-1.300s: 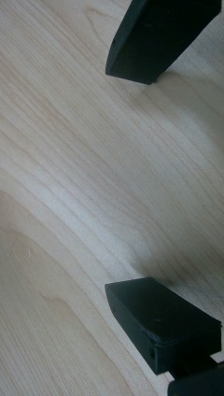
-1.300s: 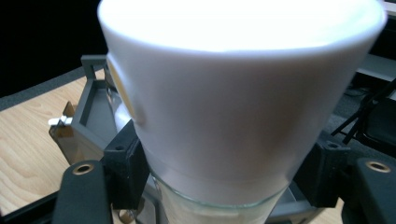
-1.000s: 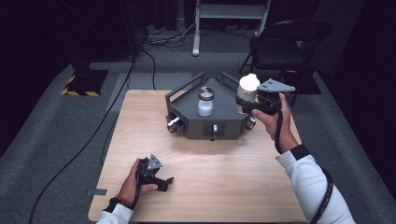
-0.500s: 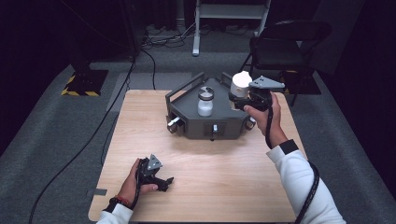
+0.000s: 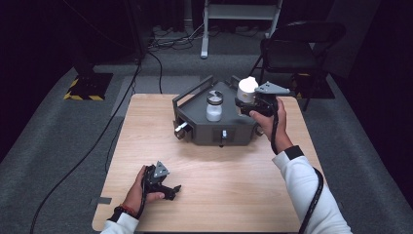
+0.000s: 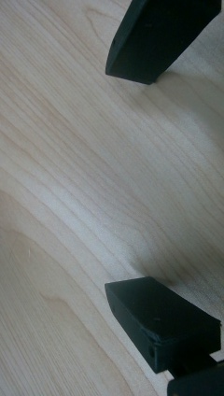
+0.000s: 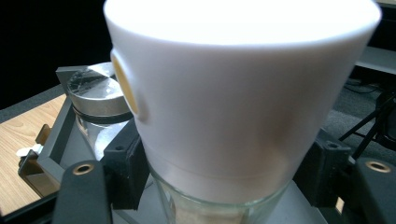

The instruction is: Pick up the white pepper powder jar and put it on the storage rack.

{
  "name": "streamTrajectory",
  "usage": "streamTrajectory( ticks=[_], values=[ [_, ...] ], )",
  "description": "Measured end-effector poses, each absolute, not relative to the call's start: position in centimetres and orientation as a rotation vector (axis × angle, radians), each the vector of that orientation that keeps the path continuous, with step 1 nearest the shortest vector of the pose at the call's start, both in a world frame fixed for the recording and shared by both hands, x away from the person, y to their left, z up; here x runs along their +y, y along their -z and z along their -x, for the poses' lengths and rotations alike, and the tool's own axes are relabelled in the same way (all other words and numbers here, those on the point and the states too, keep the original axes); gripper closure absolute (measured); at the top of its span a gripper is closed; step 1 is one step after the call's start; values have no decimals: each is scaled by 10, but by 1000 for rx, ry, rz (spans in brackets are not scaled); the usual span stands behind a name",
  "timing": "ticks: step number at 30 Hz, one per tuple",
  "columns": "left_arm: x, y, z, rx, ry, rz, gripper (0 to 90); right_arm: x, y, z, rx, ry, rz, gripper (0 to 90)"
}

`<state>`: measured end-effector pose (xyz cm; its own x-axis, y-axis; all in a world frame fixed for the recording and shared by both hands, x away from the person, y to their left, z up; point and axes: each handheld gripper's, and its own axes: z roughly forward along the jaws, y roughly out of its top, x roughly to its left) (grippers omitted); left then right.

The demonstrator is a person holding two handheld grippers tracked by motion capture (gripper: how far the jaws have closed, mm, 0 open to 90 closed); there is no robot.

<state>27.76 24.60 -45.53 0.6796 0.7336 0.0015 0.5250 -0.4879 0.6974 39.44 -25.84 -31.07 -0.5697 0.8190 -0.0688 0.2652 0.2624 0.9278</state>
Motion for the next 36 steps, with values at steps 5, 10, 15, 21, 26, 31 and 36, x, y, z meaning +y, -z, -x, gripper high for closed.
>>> streamTrajectory(
  ticks=[5,10,15,21,26,31,36],
  values=[
    [246,455,-278,963,-392,-2205,3,-257,316,-397,1982,-1303,-977,299],
    [246,455,-278,962,-394,-2205,3,-254,323,-399,1986,-1306,-979,299],
    [246,455,-278,962,-394,-2205,3,-252,329,-400,1982,-1311,-987,299],
    [246,455,-278,960,-393,-2206,4,-250,338,-402,1982,-1318,-999,299],
    [246,455,-278,958,-392,-2206,3,-249,343,-403,1976,-1316,-1006,299],
    [247,455,-278,958,-392,-2206,3,-250,346,-404,1973,-1319,-1009,299],
    [247,455,-278,957,-392,-2206,3,-248,350,-404,1971,-1314,-1009,299]
  ],
)
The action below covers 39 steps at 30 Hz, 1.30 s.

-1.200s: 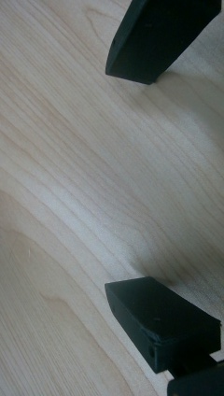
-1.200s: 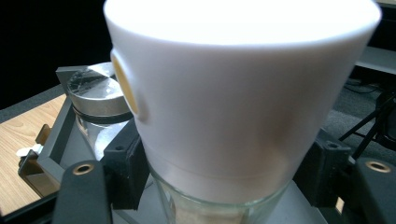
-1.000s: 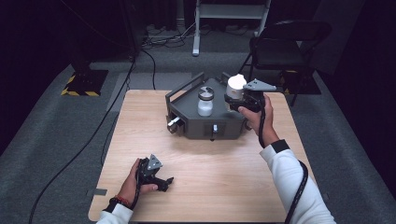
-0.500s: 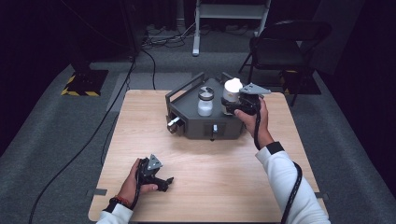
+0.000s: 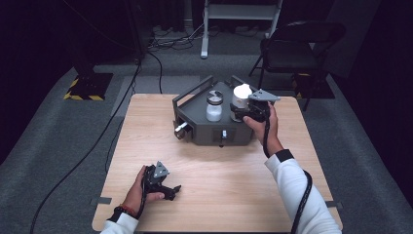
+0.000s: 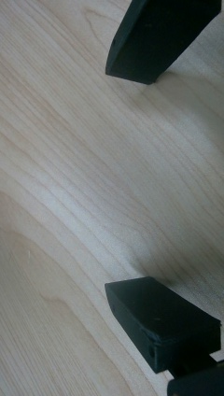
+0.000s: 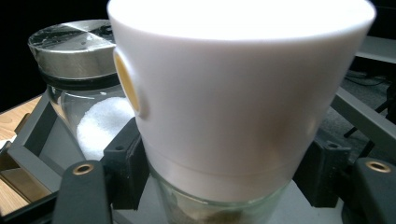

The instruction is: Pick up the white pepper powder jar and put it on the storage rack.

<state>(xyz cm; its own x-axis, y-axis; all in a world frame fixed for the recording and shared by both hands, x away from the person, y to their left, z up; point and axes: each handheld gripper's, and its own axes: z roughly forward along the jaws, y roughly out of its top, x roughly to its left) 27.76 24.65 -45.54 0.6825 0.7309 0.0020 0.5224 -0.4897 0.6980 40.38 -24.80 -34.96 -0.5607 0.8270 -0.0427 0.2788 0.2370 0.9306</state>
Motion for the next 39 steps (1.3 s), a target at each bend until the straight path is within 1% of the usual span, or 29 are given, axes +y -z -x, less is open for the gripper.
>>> streamTrajectory(
  ticks=[26,31,34,36,39],
  values=[
    [247,456,-277,957,-392,-2205,3,-250,352,-407,1985,-1324,-1017,294],
    [247,455,-277,957,-392,-2206,3,-250,350,-408,2011,-1290,-1013,222],
    [247,455,-277,957,-391,-2206,3,-250,348,-409,2035,-1260,-1006,124],
    [247,456,-277,957,-391,-2205,3,-249,346,-408,2048,-1241,-999,76],
    [247,456,-277,957,-391,-2205,3,-249,343,-404,2055,-1203,-978,46]
  ],
)
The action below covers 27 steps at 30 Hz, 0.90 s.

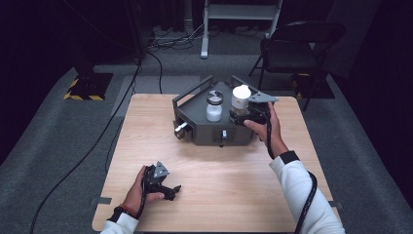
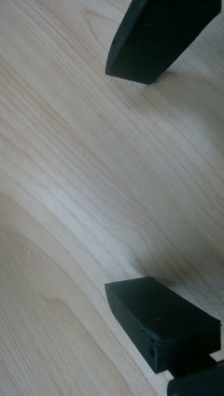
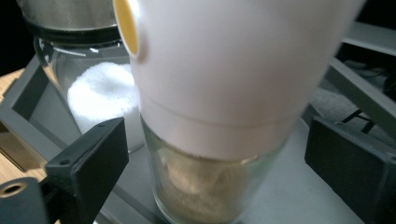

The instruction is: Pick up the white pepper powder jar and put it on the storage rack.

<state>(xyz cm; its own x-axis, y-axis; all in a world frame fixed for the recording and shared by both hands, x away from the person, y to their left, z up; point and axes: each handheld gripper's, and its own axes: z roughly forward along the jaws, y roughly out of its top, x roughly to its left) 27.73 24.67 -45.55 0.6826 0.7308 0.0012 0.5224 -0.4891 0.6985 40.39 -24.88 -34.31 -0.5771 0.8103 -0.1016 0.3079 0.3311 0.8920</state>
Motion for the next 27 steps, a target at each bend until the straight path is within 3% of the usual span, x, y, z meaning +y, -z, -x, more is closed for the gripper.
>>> streamTrajectory(
  ticks=[27],
  values=[
    [247,455,-277,957,-391,-2206,3,-289,306,-337,1998,-1120,-784,44]
  ],
)
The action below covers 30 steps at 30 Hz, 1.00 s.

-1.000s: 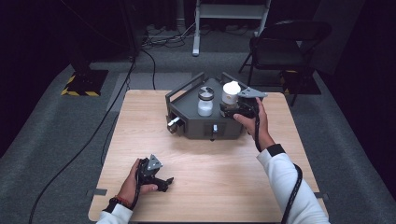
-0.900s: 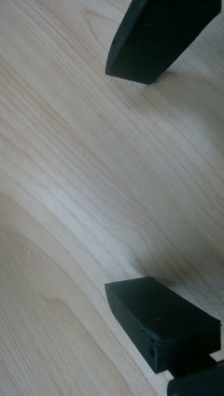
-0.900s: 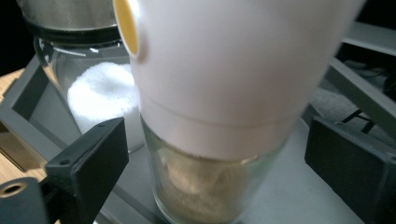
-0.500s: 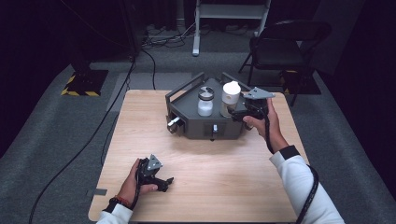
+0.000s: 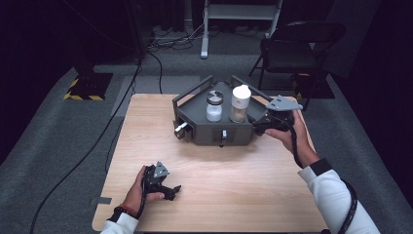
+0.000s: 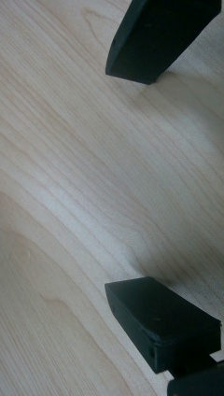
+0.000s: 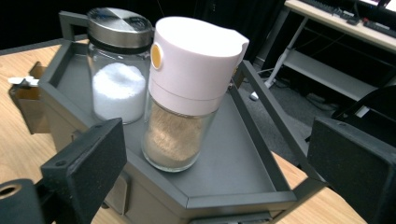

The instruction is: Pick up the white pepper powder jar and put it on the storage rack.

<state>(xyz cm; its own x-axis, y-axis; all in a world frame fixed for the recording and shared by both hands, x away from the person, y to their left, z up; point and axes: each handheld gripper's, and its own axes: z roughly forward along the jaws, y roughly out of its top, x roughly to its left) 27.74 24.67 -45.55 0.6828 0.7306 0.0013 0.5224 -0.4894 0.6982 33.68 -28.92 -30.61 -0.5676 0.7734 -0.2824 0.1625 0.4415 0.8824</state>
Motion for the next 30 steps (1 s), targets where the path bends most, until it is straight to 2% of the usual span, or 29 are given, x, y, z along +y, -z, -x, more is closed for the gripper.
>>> streamTrajectory(
  ticks=[11,30],
  values=[
    [247,455,-277,957,-391,-2206,3,-309,304,-310,1970,-1169,-755,44],
    [247,455,-277,956,-392,-2206,3,-321,324,-278,1995,-1198,-720,44]
  ],
)
